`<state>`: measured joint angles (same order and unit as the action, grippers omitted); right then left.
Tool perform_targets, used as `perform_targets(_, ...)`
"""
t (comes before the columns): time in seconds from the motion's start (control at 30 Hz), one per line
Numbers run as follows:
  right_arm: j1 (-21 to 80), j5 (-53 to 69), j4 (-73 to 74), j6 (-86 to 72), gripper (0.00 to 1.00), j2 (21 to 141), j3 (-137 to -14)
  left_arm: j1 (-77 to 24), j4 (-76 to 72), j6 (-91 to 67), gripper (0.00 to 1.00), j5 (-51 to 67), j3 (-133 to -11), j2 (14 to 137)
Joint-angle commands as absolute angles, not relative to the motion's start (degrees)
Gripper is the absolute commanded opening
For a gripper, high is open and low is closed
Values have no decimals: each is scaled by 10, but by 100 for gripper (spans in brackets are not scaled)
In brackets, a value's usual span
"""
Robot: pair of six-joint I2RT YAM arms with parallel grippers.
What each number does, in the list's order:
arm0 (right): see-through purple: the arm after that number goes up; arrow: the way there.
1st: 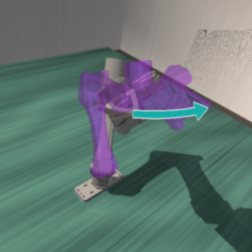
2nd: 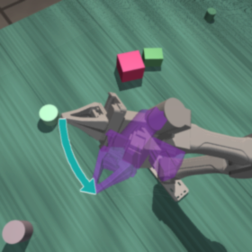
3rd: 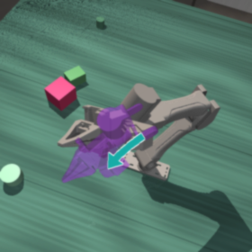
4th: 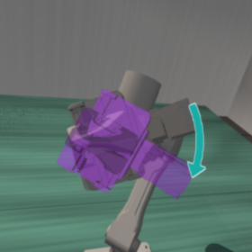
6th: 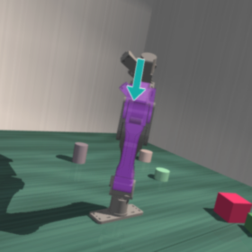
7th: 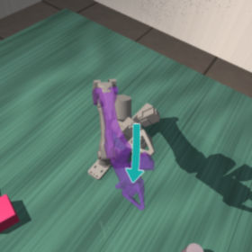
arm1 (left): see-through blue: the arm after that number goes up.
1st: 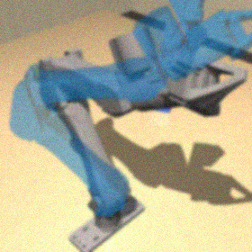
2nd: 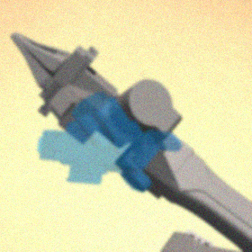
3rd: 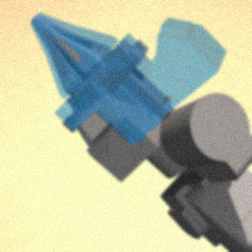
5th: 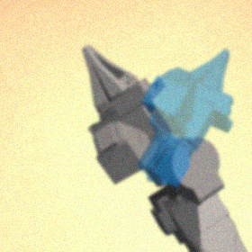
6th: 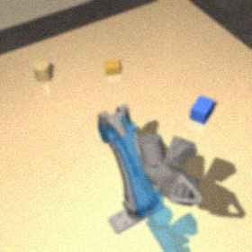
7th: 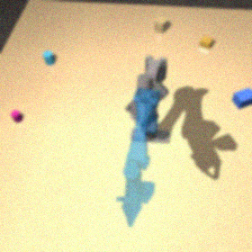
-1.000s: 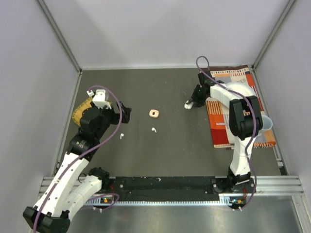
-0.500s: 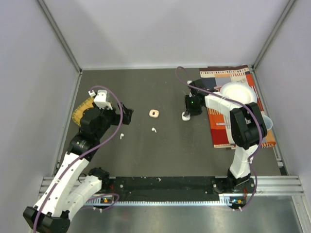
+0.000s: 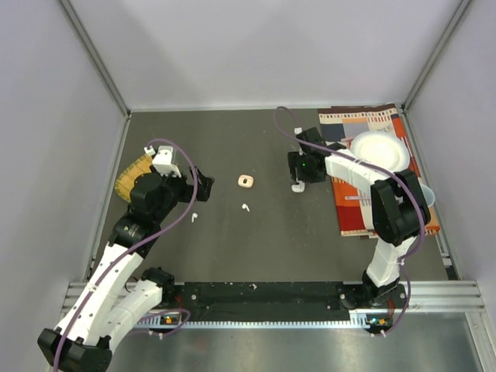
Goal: Insert the wireless bluetooth earbuds into the charging case
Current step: Move the charging case to the center of the board.
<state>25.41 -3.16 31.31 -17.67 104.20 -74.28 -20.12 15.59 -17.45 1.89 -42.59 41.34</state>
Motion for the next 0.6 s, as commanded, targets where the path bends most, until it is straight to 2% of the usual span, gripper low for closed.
perform_targets(0.0,295,-71,294,-194,68,1016,-735,-199,137,-171,98,29,-422,402)
perform_targets(0.33,310,-203,294,-301,66,1027,-705,-199,147,-177,98,20,-422,401)
perform_targets(0.57,310,-168,268,-280,63,1048,-713,-199,145,-177,98,21,-425,407)
